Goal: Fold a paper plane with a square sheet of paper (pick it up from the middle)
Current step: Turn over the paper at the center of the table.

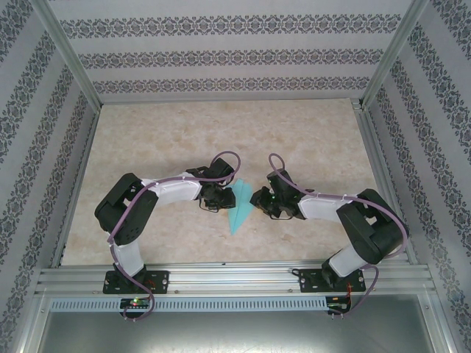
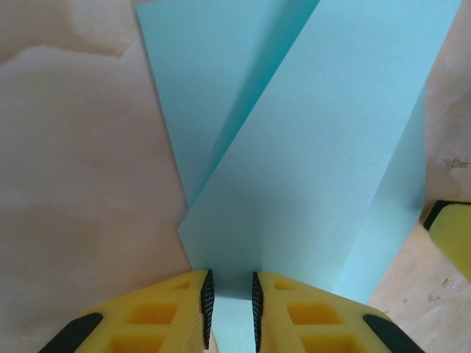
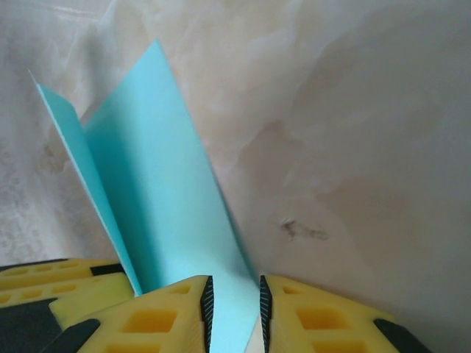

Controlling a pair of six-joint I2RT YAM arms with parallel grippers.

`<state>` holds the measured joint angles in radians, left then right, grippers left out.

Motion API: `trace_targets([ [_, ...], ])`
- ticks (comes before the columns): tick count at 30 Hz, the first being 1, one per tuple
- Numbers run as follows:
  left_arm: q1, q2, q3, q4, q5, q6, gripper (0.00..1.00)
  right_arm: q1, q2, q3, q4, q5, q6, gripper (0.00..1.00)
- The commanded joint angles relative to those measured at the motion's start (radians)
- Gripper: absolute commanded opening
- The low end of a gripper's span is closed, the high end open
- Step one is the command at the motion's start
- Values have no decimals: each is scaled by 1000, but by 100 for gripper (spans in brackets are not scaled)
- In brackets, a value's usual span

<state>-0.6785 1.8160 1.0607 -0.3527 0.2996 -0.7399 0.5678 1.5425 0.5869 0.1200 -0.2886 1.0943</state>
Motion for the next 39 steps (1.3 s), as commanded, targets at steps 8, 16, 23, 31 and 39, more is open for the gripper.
trace_targets([
  [8, 10, 28, -17, 0, 21, 4, 25, 7, 8, 4, 7, 22, -10, 27],
  [16, 10, 31, -16, 1, 27, 3, 25, 19, 60, 28, 14, -6, -8, 27],
  [23, 9, 35, -18, 4, 33, -1, 25, 21, 52, 25, 106, -52, 18, 28],
  [31, 10, 36, -26, 9, 33, -4, 25, 18, 48, 24, 148, -71, 26, 28],
  [39, 9, 34, -26, 9, 29, -7, 25, 15, 45, 22, 161, -78, 14, 35],
])
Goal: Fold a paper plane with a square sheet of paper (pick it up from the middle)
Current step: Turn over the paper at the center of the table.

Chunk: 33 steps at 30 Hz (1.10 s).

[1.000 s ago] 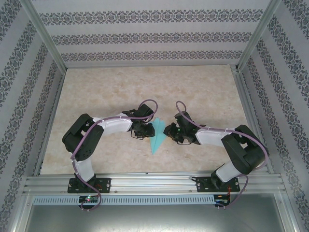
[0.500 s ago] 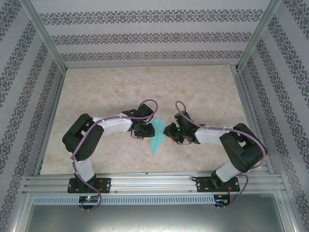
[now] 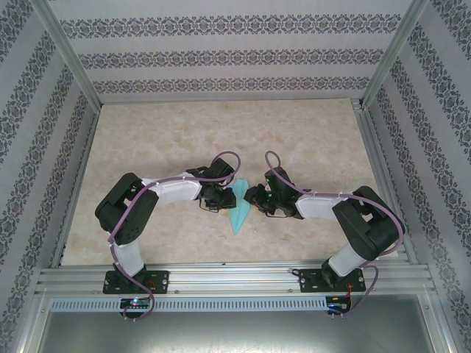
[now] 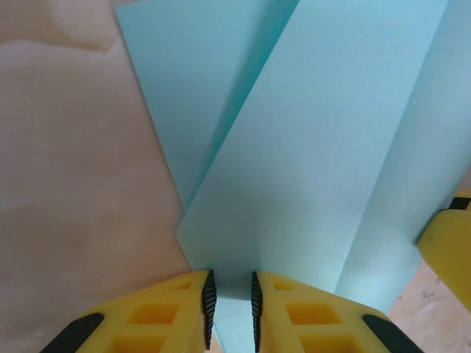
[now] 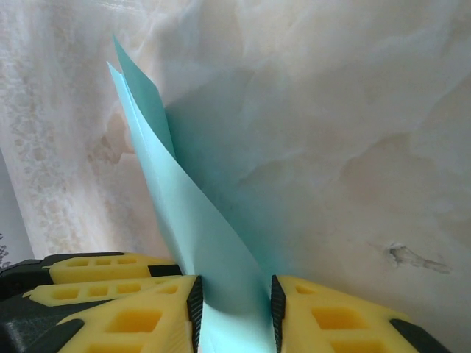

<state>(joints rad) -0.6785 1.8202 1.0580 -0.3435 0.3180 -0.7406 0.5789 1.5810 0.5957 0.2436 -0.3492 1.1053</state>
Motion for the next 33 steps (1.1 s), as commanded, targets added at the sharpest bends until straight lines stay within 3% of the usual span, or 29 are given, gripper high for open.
trace_targets([
  [1, 10, 28, -24, 3, 10, -10, 25, 4, 7, 11, 40, -21, 1, 36],
  [10, 10, 22, -39, 24, 9, -31, 25, 7, -51, -102, 174, -9, 91, 46],
  [19, 10, 19, -38, 24, 7, -34, 25, 41, -31, -111, 242, -20, 130, 47],
  [27, 9, 10, -38, 24, 7, -35, 25, 39, 29, -48, 233, -22, 71, 44],
  [33, 9, 1, -48, 32, 4, -39, 25, 39, 81, -9, 220, -39, 40, 34],
])
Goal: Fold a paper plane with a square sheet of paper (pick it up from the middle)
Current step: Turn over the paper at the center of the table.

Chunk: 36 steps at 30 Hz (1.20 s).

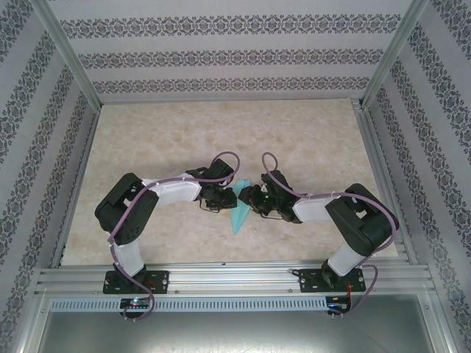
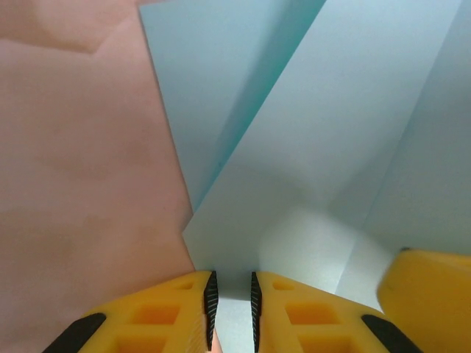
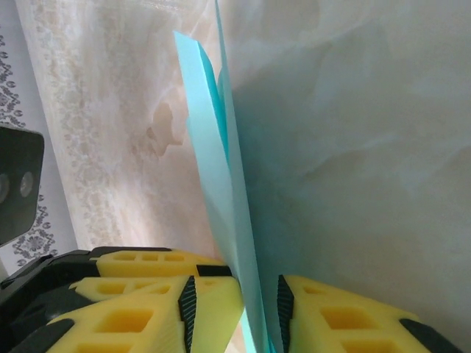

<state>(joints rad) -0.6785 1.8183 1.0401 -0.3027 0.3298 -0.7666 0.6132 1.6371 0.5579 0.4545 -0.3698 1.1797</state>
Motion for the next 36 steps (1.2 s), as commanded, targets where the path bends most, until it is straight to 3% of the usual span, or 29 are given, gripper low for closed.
trace_targets([
  [1, 11, 3, -32, -9, -8, -14, 25, 5, 32, 32, 6, -19, -38, 33],
  [10, 10, -47, -50, 9, -15, -24, 25, 4, 44, 59, -22, -35, -98, 17],
  [17, 10, -245, -115, 17, -140, -47, 28, 1, -85, 193, -384, 47, -298, 9],
  [22, 12, -413, -174, -30, -315, -81, 31, 11, -193, 376, -785, 248, -512, 9],
  [26, 21, -523, -234, -63, -434, -141, 33, 63, -189, 569, -1117, 528, -639, 12],
  [33, 34, -738, -342, -150, -636, -298, 44, 219, 43, 872, -1519, 1011, -662, 5],
  [36, 37, -842, -383, -212, -724, -361, 48, 280, 161, 963, -1578, 1093, -655, 5],
])
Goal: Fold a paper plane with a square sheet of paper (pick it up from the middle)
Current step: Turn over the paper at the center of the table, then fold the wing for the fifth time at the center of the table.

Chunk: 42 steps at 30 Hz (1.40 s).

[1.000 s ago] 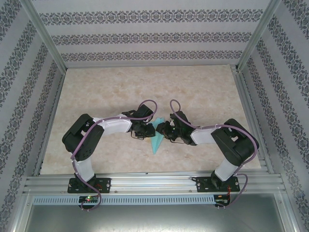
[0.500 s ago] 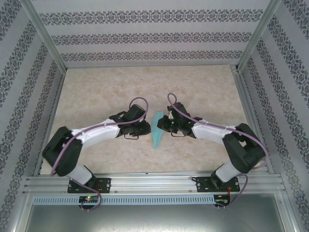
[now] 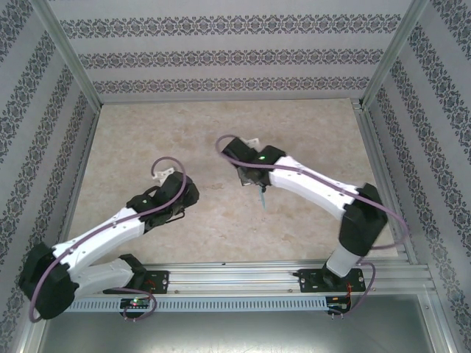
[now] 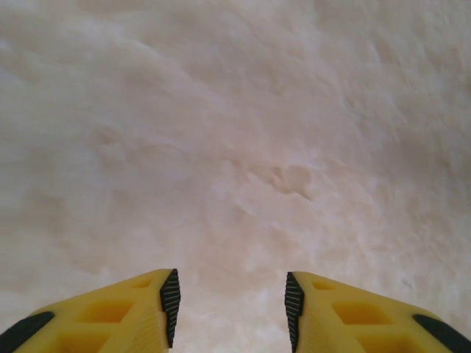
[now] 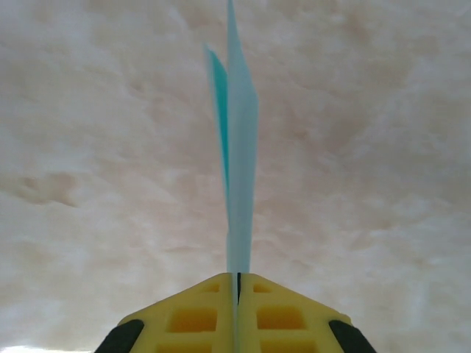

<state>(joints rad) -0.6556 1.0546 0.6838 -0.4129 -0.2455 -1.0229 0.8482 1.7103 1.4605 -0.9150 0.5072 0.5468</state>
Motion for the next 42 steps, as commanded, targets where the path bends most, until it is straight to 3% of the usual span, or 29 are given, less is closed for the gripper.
trace_targets([
  [1, 14, -112, -37, -128, -178, -128, 48, 58, 125, 88, -220, 216, -19, 5],
  [10, 13, -433, -97, -332, -407, -223, 49, 133, 469, 313, -222, 23, 28, 11],
  [14, 14, -498, -111, -361, -423, -225, 49, 140, 483, 319, -83, -207, 39, 23],
  [20, 13, -479, -106, -364, -394, -230, 51, 93, 225, 38, 370, -609, 90, 65],
  [24, 14, -447, -101, -336, -365, -202, 54, -6, -43, -293, 751, -778, 195, 85],
  [26, 13, -422, -110, -282, -327, -163, 55, -76, -123, -430, 909, -844, 252, 90],
  [28, 14, -379, -111, -213, -270, -112, 56, -149, -149, -517, 985, -907, 284, 88],
  [33, 14, -176, -58, -114, -120, -36, 59, -251, -69, -539, 1019, -1095, 284, 61],
  [37, 14, 9, 20, -68, 4, 14, 61, -253, 38, -461, 957, -1093, 264, 37],
  [42, 16, 153, 89, -35, 99, 43, 62, -258, 154, -400, 945, -1070, 282, 27],
])
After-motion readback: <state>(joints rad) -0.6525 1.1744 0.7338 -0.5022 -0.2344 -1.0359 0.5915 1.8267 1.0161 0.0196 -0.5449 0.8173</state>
